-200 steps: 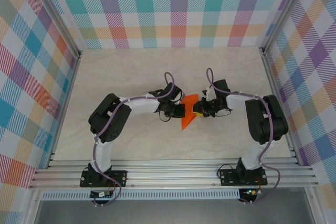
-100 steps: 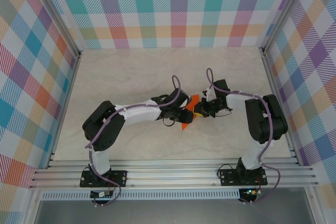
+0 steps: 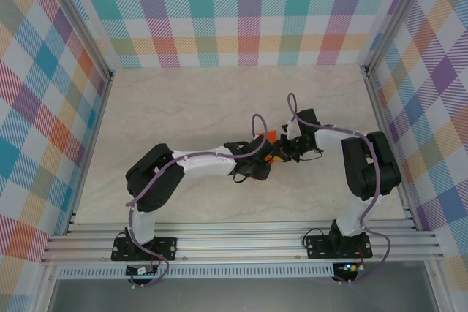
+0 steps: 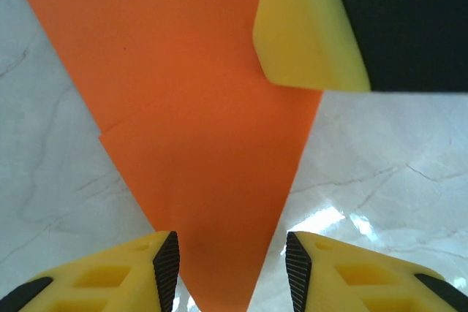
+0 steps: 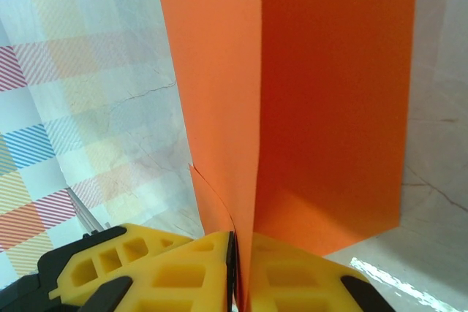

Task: Fold a paper plane with a square sheet of paper (pick it up from the middle)
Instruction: Fourth fold the wing at the center of the table.

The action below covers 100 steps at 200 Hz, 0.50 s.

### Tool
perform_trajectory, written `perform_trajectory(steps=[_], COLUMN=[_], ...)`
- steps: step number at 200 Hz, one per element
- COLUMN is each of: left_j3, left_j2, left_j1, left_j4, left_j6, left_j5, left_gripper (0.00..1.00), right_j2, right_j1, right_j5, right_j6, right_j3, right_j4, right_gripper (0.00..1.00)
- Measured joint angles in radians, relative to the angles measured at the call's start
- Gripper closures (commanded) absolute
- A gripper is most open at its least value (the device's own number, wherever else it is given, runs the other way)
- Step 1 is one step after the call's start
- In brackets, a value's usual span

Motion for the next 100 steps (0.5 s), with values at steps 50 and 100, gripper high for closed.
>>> perform_trajectory(steps=[50,100], left_j3=[0.016,0.021], left_j2=[0.026,0.026], left_j1=[-0.025,-0.044], left_j4=[-0.018,-0.027], left_j6=[0.000,-0.001], left_j5=[-0.051,-0.102], left_gripper=[0.64,0.74], right_j2=[0.000,-0.001], right_j1=[0.000,0.000], right_j5=[-0.006,-0.006], right_j6=[0.000,0.000], right_j3=[0.001,0.001], right_j4=[-0.006,-0.011], right_gripper=[0.87,0.87])
